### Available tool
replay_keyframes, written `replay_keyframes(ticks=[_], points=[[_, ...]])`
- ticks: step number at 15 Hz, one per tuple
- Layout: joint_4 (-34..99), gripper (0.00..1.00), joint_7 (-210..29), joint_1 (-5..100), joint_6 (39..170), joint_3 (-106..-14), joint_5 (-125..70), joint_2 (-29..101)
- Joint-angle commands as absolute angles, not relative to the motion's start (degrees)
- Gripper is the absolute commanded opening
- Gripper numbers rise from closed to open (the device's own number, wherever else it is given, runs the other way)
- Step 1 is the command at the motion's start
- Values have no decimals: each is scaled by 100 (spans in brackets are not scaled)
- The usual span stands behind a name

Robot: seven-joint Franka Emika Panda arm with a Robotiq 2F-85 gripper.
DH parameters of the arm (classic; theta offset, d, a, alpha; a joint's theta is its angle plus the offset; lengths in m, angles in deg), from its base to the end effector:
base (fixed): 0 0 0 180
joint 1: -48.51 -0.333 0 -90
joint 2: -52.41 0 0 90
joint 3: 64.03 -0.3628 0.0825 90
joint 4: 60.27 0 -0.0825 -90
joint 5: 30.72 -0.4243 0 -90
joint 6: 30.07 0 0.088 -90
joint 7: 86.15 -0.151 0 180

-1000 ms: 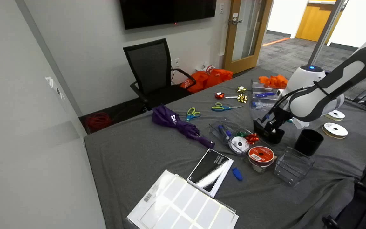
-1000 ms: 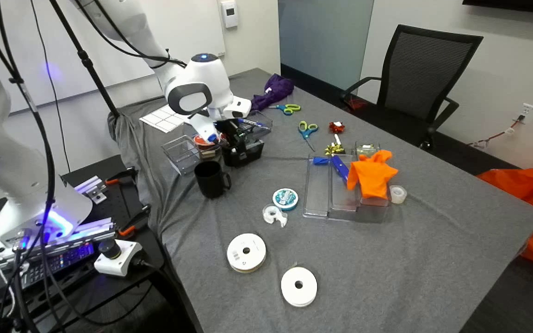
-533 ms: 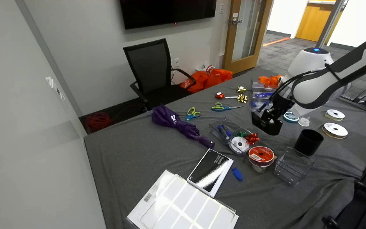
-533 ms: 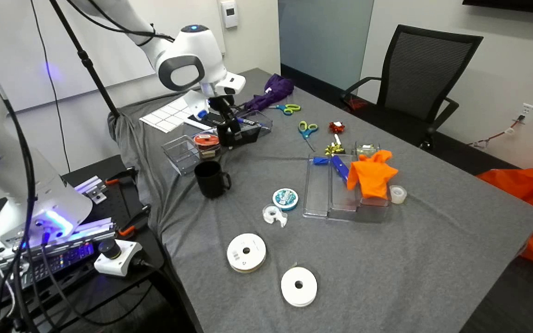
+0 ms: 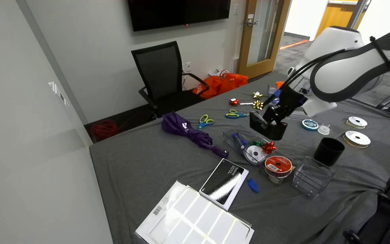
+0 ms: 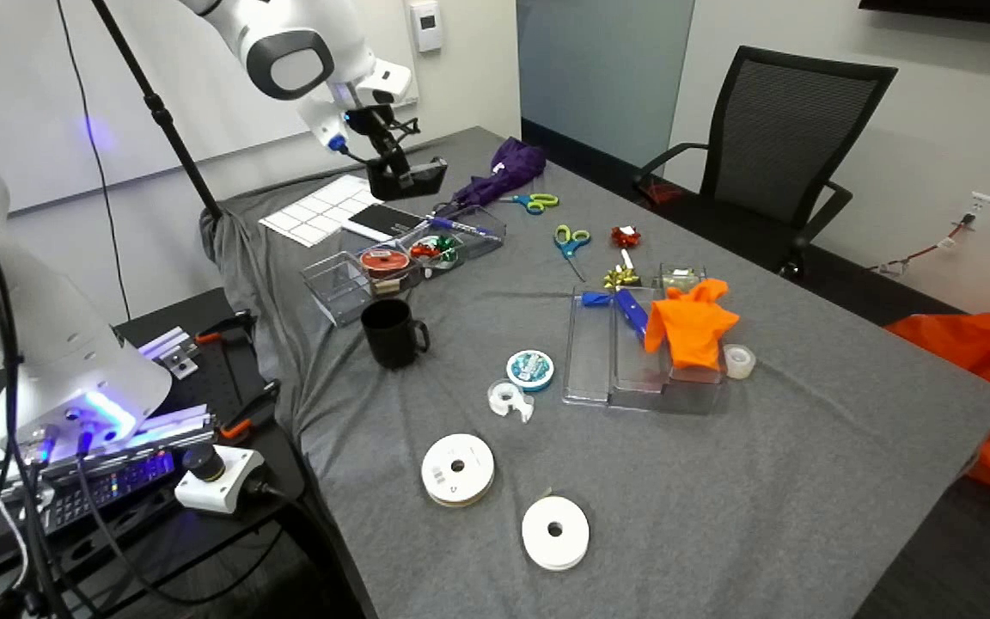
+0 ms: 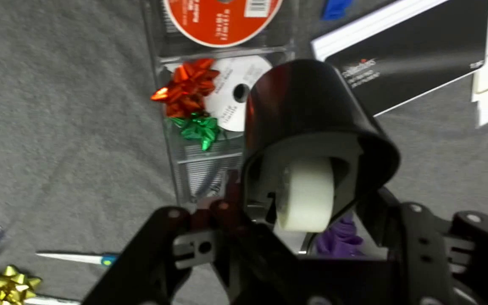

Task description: Put the tape dispenser on the black object

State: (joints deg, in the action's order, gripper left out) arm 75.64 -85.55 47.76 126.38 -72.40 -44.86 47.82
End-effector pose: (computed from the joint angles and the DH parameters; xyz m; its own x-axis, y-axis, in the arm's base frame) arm 0.5640 0.0857 0.2921 0.9642 -0.0652 0.2570 -0.0229 -0.9862 -0.1642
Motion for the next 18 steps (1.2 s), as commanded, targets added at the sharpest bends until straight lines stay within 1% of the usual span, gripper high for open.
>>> replay_keyframes(ticks=[1,2,3,8,9,11,15,18], points=[[7584,41,-8591,4401,12501,-7325,-4417,5169],[7571,41,-8749,4331,12501,-7301,-4292,5177],[7550,66,-8658,4327,12623,-7255,-4422,5018],[7552,66,-8737,4247,12621,-7256,-4346,5058],[7552,41,-8737,4249,12621,-7255,-4346,5058],[7329,41,-8898,4114,12464,-7360,-4207,4837],[6846,41,-9251,3684,12626,-7608,-3876,4149],[6450,41,-9850,3282,12908,-7479,-3098,3510]])
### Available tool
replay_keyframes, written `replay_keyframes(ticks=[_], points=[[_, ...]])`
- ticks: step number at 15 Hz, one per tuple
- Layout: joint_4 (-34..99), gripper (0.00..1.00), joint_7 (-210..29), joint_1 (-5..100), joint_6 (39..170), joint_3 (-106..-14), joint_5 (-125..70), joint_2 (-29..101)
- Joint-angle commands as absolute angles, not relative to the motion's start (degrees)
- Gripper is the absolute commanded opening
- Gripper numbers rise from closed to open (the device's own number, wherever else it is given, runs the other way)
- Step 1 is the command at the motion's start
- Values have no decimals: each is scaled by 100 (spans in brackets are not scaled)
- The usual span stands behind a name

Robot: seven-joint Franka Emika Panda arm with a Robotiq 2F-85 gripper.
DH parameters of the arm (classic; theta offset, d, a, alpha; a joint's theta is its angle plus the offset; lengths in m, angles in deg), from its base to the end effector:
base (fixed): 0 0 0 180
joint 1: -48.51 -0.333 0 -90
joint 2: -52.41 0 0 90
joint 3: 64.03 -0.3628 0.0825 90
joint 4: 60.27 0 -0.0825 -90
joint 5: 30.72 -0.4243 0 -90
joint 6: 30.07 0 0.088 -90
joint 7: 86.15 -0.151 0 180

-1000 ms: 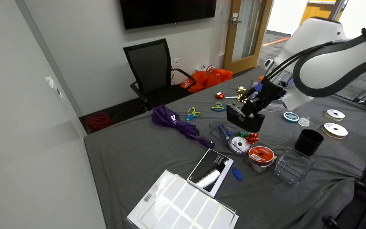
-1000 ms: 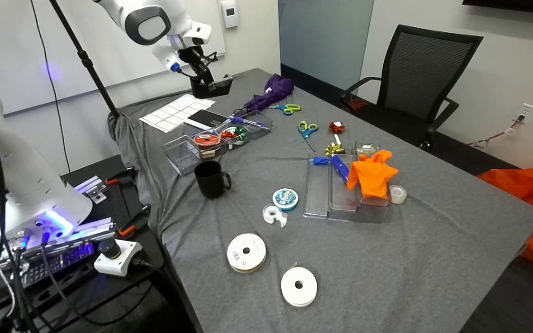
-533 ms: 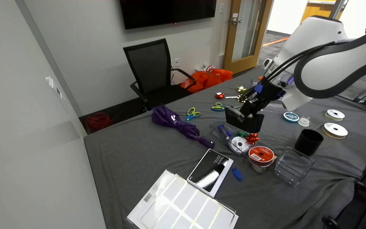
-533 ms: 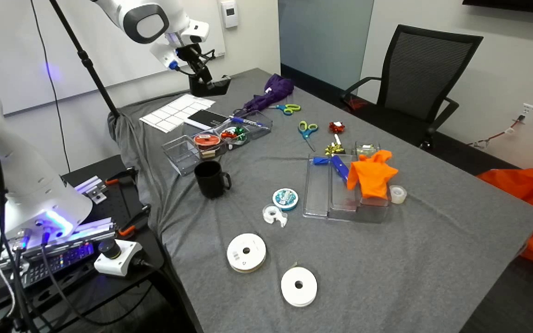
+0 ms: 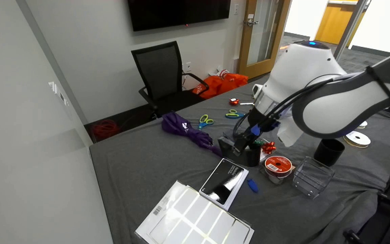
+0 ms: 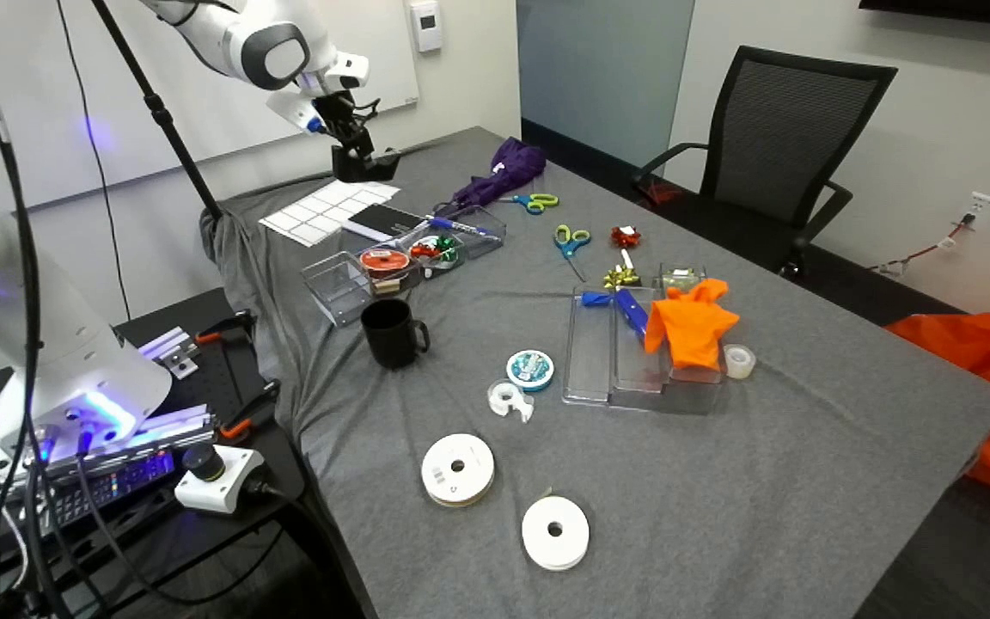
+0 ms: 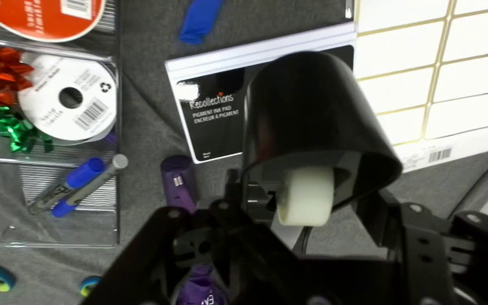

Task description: Put the tape dispenser on the black object

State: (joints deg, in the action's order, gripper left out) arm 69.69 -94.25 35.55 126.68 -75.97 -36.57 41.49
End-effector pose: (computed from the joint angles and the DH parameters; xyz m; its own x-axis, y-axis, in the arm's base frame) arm 0.5520 0.2538 0.2776 0.9523 0.1704 0.2531 0.2105 -0.9674 -0.1406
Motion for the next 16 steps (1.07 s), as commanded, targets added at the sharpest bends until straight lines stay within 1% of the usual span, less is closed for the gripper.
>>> replay_keyframes(ticks=[1,4,7,10,15,16], points=[[6297,41,-10087,3131,12999,-7355,-2815,3285],[5909,41,-10747,2607,13245,-6716,-1919,2639],[5626,41,-10963,2242,13217,-6231,-1568,2159],[5602,41,-10844,2137,13212,-6107,-1603,1953],[5695,41,-10698,2194,13086,-6231,-1762,1985],[5722,50,-10652,2206,12913,-6259,-1778,2033]])
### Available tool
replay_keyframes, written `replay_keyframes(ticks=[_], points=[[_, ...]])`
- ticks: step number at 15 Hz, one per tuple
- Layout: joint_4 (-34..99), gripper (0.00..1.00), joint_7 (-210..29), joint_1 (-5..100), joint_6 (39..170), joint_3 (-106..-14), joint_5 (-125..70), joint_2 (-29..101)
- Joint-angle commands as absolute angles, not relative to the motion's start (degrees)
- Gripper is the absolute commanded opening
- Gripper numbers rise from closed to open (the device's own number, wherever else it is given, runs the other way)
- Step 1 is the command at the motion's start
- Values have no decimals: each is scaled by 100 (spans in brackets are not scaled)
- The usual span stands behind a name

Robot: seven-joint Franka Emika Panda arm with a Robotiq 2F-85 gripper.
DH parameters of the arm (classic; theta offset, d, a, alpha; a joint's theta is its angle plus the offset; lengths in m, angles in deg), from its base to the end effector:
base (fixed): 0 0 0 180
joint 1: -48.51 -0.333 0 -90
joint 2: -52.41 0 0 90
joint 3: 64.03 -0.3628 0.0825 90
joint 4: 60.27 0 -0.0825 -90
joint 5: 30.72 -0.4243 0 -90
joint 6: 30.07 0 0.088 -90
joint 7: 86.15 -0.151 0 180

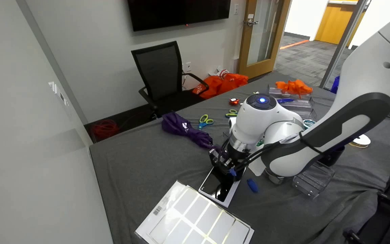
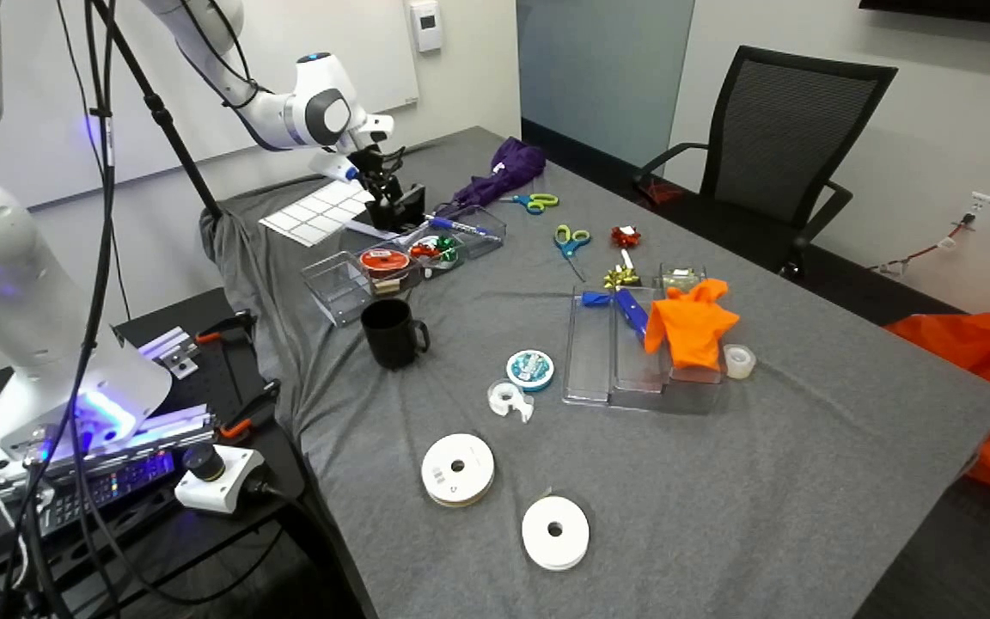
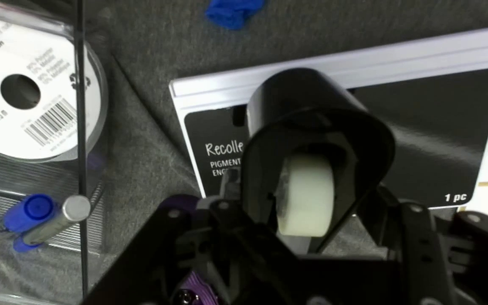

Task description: Put the tape dispenser on the black object

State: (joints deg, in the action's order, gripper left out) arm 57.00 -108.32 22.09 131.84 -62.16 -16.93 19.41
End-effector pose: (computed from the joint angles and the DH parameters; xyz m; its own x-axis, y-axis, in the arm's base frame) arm 0.6009 0.2841 0.1342 0.9381 0.2661 0.2219 0.2603 -0.9639 0.0559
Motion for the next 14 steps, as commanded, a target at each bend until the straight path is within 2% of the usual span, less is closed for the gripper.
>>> replay_keyframes(ticks=[1,4,14], points=[[5771,91,-10583,2235,12759,-6305,-1791,2104],[6049,99,-10266,2390,12360,-6520,-1813,2482],[6824,100,-9052,3135,11317,-7307,-2362,4280]])
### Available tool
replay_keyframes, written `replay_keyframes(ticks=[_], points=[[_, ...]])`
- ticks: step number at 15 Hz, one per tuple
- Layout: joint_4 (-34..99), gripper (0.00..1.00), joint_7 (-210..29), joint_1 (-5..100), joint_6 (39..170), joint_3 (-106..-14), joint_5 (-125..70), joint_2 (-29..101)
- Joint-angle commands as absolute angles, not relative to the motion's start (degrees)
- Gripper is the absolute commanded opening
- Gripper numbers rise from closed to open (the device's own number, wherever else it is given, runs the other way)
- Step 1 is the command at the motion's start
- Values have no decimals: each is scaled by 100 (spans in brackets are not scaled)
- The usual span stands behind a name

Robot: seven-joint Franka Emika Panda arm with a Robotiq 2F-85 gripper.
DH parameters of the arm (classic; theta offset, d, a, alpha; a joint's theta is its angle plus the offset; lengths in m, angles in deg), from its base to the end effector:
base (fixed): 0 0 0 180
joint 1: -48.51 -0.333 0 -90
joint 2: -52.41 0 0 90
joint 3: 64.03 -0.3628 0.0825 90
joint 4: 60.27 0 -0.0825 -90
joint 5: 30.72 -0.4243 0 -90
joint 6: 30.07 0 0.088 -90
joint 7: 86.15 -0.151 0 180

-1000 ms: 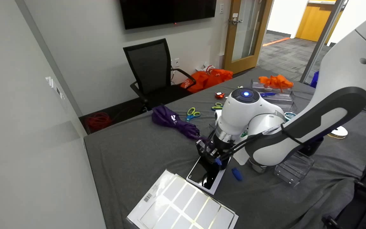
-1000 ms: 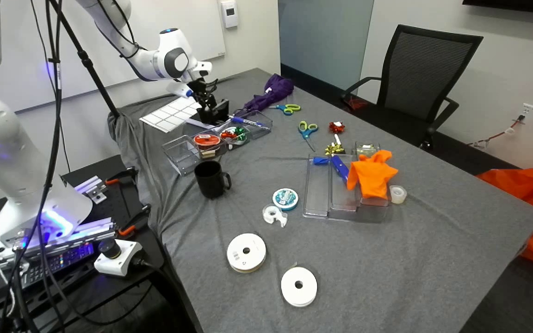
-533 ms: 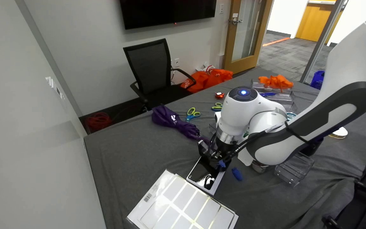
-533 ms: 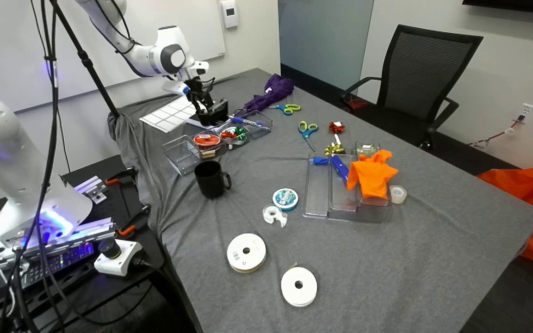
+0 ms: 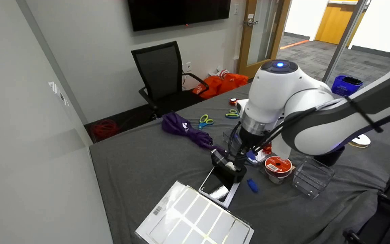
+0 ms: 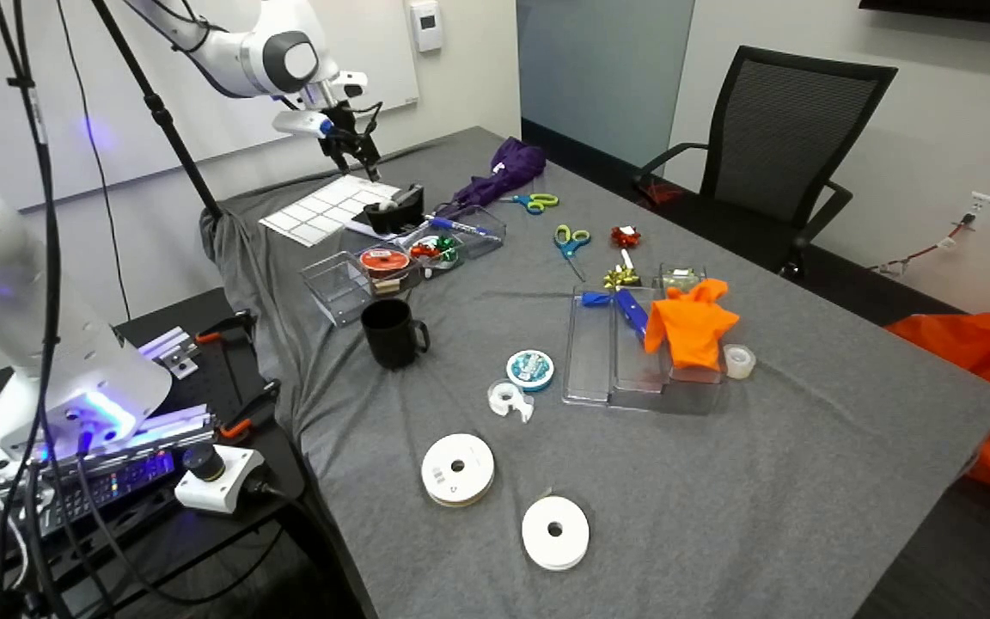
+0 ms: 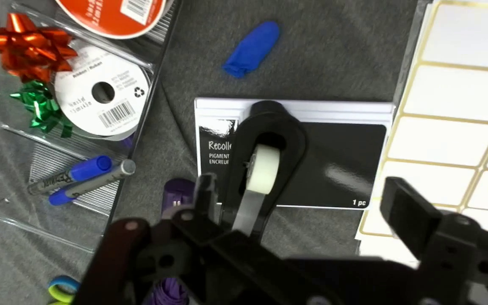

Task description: Put the tape dispenser on the black object

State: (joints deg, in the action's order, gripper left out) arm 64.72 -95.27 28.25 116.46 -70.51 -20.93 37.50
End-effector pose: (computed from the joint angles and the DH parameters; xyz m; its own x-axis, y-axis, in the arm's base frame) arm 0.5496 0.2750 0.2522 0.8964 0.4253 0.1247 0.4208 -0.9050 0.0621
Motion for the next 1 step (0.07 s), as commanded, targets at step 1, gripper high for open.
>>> replay_keyframes(ticks=[1], points=[[6860,100,-8879,3213,11192,-7364,-2512,4390]])
